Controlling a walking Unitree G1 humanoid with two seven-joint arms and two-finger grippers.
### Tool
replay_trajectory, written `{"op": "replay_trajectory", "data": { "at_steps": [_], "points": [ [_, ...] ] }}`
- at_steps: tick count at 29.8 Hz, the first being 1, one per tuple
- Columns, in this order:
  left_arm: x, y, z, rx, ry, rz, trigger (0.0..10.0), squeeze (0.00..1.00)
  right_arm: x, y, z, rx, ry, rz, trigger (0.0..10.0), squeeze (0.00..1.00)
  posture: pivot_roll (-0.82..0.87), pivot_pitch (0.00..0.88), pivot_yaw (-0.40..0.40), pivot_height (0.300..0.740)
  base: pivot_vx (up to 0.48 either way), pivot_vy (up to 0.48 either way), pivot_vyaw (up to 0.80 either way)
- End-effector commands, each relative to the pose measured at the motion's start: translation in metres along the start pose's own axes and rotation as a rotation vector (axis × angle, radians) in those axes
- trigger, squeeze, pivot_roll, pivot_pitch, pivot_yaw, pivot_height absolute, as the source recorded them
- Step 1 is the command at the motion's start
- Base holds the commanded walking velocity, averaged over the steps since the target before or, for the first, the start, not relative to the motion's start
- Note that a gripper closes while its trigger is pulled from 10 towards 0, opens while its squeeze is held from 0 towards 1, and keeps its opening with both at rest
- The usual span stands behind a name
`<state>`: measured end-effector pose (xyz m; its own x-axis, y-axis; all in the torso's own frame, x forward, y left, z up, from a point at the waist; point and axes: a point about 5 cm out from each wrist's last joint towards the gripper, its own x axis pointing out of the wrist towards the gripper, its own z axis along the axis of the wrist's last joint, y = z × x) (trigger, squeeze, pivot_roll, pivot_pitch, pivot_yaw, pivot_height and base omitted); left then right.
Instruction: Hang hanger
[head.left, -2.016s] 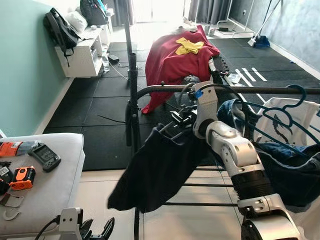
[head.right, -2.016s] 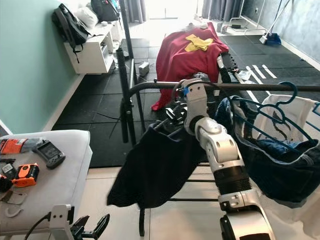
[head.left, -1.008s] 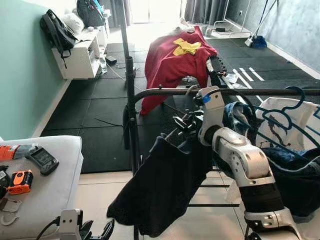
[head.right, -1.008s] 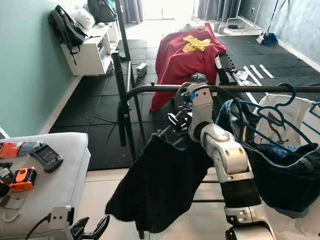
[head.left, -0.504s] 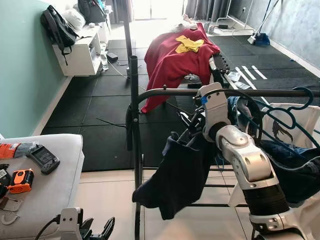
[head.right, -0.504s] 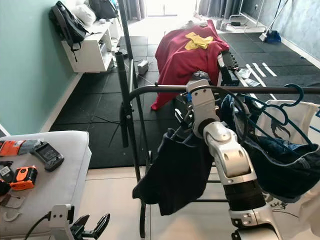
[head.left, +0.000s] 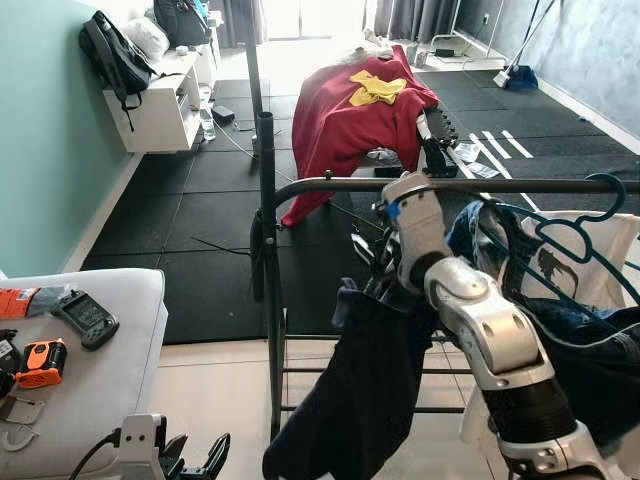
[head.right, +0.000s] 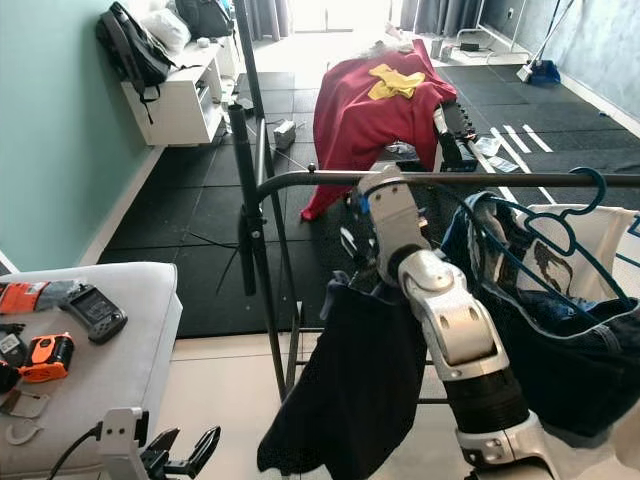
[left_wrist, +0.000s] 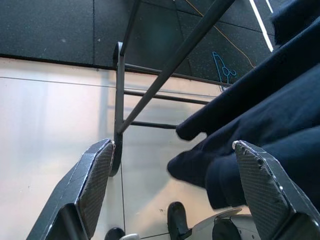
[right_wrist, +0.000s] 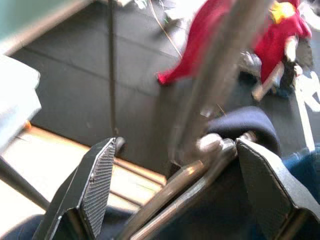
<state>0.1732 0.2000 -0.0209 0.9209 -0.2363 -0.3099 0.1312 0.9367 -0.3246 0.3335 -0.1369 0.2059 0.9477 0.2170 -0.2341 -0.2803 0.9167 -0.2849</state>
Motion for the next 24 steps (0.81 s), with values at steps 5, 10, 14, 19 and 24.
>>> {"op": "replay_trajectory", "data": {
  "at_steps": [5,10,14,19,24],
  "points": [
    [-0.002,0.0,-0.002,-0.015,0.007,-0.002,10.0,0.0,-0.002,0.0,-0.009,0.026,0.088,-0.022,10.0,0.0,-0.13,0.065,0.018,0.736,0.0,0.0,0.0],
    [-0.003,-0.001,-0.002,-0.014,0.007,-0.003,10.0,0.0,-0.003,-0.007,-0.023,0.084,0.17,-0.065,10.0,0.0,-0.13,0.063,0.018,0.736,0.0,0.0,0.0],
    [-0.003,-0.001,-0.002,-0.014,0.008,-0.004,10.0,0.0,-0.003,-0.008,-0.025,0.102,0.193,-0.07,5.4,0.0,-0.13,0.063,0.018,0.736,0.0,0.0,0.0],
    [-0.003,-0.001,-0.002,-0.013,0.009,-0.004,10.0,0.0,-0.005,-0.01,-0.028,0.122,0.209,-0.079,0.0,0.0,-0.13,0.063,0.02,0.736,0.0,0.0,0.0],
    [-0.003,0.0,-0.001,-0.012,0.01,-0.004,10.0,0.0,-0.006,-0.014,-0.026,0.126,0.206,-0.092,0.0,0.0,-0.13,0.062,0.021,0.736,0.0,0.0,0.0]
  ]
}}
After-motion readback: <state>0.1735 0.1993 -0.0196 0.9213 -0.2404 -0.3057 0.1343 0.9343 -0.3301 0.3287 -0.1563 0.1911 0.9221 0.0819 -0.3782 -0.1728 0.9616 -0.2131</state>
